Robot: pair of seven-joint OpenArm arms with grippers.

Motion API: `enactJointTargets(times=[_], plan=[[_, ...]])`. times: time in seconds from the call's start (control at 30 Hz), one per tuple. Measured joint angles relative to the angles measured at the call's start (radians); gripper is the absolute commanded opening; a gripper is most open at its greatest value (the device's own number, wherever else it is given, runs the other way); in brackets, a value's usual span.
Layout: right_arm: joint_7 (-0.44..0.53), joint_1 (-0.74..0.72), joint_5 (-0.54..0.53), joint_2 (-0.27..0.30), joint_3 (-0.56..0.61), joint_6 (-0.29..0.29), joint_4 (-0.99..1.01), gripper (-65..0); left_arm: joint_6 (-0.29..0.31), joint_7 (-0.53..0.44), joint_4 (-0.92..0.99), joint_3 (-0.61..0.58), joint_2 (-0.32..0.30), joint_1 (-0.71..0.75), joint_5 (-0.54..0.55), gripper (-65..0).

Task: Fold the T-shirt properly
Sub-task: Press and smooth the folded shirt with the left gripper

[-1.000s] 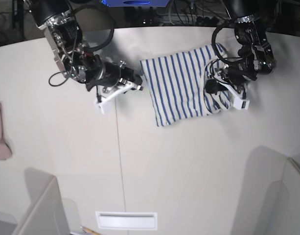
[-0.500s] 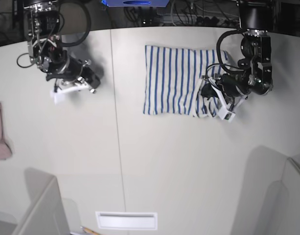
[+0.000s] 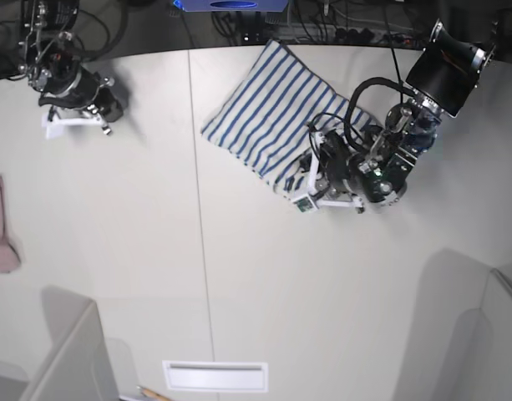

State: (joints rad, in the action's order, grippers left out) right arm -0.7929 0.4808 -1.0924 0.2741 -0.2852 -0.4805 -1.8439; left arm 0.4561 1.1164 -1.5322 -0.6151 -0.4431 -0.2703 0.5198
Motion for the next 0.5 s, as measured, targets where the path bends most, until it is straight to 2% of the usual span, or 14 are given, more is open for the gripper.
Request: enactJointTargets(times=[0.17,0.3,0.43,0.5], plan=[[0.018,0.042,0.001,-0.002,-0.018,0.000,0.000,-65.0,0.008,-0.016,-0.011,-0.195,0.028,-0.077,-0.199,-65.0],[0.095,0.082,0.001,-0.003,-0.011,0.002,0.000,-65.0,0.107,-0.142,-0.007,-0.291,0.041,-0.107,-0.365,-65.0],[0.097,0.105,0.000,-0.041,-0.015,0.002,0.000,-65.0,0.209,-0.170,-0.005,-0.299,0.071,-0.106,-0.492,-65.0],[0.091,0.105,0.006,-0.042,-0.012,0.002,0.000,-65.0,0.226,-0.180,-0.004,-0.304,0.094,-0.100,-0.567,-65.0]])
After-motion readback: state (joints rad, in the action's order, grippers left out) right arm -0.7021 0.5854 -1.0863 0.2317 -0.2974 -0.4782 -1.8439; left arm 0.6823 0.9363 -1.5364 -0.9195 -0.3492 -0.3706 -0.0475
